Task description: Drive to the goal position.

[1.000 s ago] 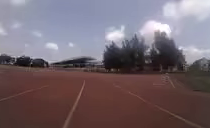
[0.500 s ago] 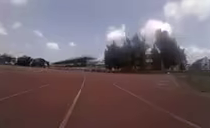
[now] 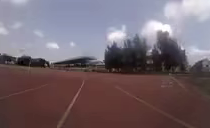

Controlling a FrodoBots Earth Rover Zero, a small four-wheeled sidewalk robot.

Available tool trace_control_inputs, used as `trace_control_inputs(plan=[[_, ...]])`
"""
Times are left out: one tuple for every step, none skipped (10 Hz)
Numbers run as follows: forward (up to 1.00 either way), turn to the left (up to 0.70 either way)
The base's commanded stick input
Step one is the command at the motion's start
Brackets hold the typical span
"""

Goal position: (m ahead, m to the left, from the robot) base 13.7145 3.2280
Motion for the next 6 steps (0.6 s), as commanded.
trace_control_inputs(plan=[[0.70, 0.00], [0.70, 0.00], [0.70, 0.00], [0.70, 0.00], [0.70, 0.00], [0.70, 0.00]])
